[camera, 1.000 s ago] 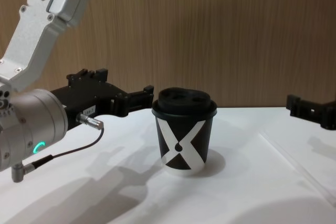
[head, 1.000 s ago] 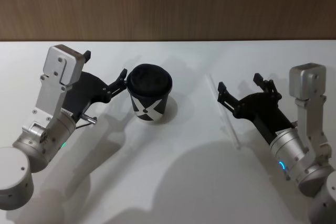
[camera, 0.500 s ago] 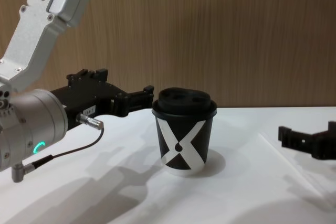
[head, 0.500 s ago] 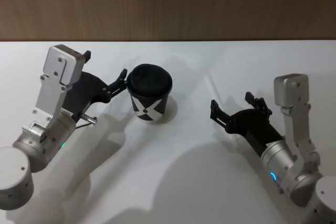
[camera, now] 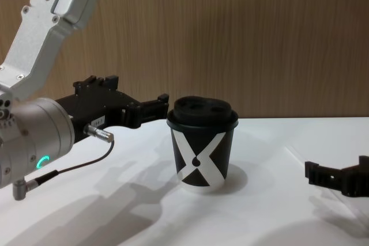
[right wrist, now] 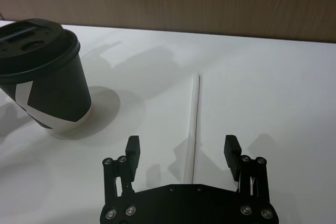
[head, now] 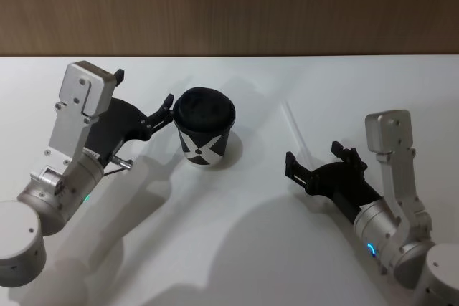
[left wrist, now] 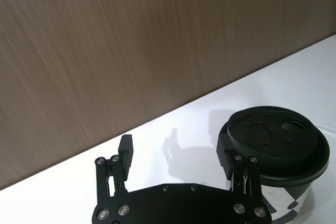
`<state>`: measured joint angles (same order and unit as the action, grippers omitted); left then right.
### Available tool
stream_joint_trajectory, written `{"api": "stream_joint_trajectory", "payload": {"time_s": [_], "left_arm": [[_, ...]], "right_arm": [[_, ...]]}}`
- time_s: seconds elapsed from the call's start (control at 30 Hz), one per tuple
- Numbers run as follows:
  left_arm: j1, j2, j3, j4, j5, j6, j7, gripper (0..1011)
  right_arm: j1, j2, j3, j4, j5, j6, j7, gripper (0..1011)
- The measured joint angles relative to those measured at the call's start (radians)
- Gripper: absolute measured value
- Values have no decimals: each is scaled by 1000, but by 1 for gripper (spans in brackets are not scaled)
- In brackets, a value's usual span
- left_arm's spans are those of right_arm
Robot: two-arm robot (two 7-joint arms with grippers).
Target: Pick up the straw with one hand, pass it to the other hand, and insert it into the cup.
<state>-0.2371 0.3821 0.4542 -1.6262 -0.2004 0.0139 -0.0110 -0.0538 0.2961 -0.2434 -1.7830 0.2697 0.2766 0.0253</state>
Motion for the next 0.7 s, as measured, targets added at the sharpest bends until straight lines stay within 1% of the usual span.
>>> {"api": "stream_joint_trajectory", "payload": {"time_s": [0.7], "left_arm": [[0, 0, 0, 0, 0, 0, 0, 1003]], "right_arm": [[0, -1, 10, 8, -15, 45, 17, 1001]]}}
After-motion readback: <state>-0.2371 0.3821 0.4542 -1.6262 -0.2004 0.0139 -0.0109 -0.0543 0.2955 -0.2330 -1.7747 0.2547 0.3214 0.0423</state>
